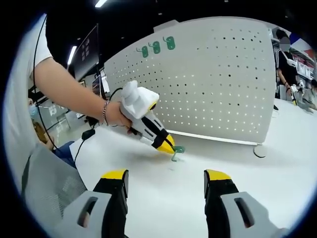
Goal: Insert the hook assembly into the mounting plate slot until the hook locks in place.
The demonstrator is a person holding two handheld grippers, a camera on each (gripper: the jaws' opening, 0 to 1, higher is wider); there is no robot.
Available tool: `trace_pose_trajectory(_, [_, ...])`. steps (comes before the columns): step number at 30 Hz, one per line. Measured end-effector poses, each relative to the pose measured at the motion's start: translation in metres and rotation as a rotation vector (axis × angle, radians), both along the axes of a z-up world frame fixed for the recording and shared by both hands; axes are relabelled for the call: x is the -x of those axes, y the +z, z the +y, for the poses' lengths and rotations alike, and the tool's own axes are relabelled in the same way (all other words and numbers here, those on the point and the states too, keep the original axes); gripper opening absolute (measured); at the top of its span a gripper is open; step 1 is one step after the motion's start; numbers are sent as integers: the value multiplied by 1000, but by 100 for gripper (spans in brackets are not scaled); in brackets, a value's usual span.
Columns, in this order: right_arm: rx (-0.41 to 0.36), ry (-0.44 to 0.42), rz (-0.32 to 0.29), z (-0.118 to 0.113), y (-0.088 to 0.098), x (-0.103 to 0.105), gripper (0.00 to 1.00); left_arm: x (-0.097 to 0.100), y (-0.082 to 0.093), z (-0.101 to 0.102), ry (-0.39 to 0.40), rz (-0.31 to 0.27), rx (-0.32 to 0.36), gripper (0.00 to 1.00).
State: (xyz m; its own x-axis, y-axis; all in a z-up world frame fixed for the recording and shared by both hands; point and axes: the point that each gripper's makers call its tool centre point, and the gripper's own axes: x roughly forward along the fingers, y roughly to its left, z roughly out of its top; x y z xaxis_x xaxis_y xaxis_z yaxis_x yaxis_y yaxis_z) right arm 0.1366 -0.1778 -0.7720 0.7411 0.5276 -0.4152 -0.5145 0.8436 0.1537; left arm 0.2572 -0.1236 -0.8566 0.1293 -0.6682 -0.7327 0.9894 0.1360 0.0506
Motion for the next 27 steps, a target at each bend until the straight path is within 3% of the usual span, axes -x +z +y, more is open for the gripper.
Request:
trace_pose_trajectory(8, [-3,3,-11,1,3,-1,60,-4,20,0,32,-19,79,3])
trace_pose_trajectory(16, [-5,4,-16,2,6,-2,60,-4,30,3,65,-25,123,3])
trace_pose_trajectory(27, [-24,4,-33,4,11,-3,60,-1,54,7,89,-100,211,3])
